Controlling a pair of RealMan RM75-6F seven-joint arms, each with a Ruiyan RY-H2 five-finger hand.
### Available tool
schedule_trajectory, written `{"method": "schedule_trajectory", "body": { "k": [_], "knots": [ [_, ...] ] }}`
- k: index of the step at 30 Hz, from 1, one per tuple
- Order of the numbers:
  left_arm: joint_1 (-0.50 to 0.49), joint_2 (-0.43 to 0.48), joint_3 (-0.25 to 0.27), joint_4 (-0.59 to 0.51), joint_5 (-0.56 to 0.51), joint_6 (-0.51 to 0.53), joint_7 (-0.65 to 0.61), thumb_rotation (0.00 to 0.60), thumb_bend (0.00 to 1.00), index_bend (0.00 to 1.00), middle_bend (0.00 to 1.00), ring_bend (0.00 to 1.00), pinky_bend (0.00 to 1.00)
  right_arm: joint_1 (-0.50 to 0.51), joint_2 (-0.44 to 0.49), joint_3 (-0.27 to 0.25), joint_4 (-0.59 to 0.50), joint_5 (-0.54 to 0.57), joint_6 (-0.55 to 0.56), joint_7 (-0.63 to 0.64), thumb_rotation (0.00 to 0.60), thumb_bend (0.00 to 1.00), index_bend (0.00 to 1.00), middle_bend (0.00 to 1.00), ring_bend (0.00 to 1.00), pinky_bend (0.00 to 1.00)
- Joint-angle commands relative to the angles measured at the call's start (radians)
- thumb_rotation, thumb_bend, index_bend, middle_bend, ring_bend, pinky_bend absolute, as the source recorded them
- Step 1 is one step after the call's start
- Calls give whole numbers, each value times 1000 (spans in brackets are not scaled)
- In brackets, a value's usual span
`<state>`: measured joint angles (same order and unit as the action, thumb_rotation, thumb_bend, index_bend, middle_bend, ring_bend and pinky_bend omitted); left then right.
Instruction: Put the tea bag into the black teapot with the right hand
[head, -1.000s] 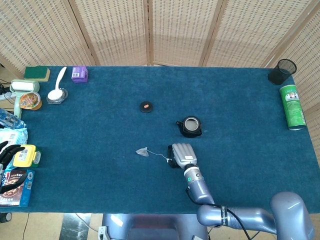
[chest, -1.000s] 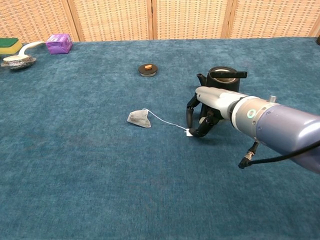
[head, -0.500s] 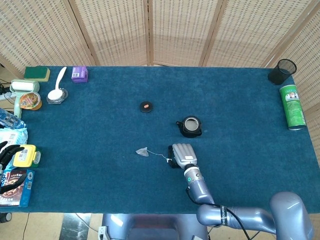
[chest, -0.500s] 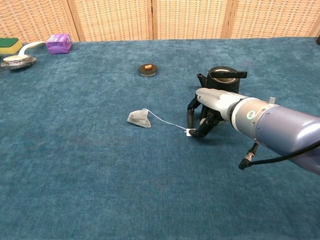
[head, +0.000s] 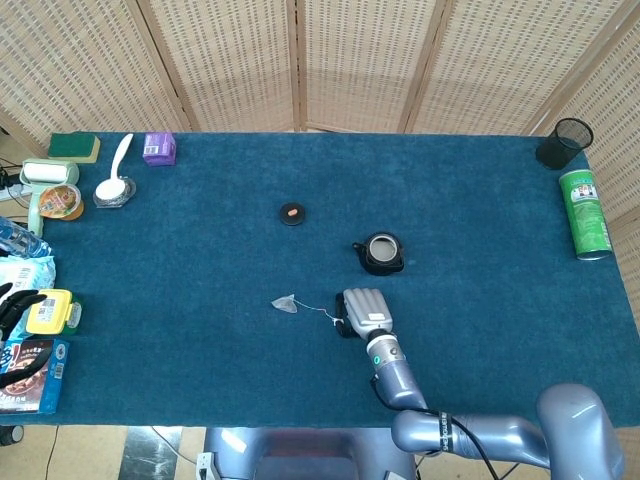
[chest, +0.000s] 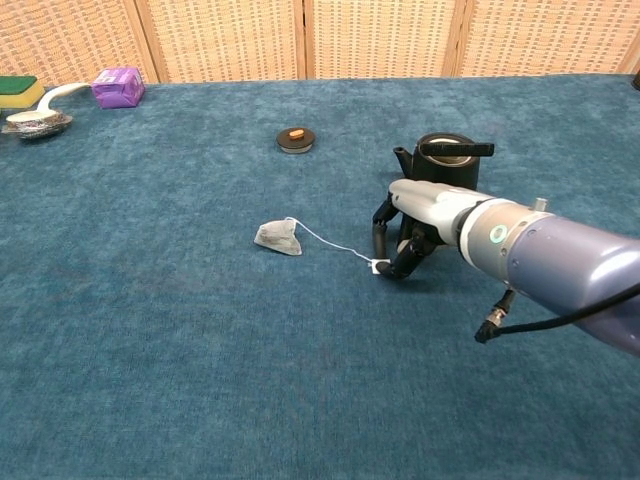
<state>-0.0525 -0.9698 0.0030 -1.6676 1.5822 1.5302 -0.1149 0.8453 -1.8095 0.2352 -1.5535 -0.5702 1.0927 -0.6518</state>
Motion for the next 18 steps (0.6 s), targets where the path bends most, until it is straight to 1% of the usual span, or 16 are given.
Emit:
{"method": "schedule_trajectory", "body": {
  "k": [1,10,18],
  "knots": [
    [2,1,1,2,1,3,-3,600,294,208,191,78,127,2,-4,1,2,4,3,-4,600,450,553,1000,1000,1000],
    [8,3,1,6,3,14,-9,600,294,208,191,78,126,5,-12,4,7,7,10,-13,600,456,576,1000,1000,1000],
    [13,3,2,11,5,22,-17,600,294,207,191,78,127,-2,-11,9,-6,3,28,-10,600,483,593,1000,1000,1000]
  ]
}}
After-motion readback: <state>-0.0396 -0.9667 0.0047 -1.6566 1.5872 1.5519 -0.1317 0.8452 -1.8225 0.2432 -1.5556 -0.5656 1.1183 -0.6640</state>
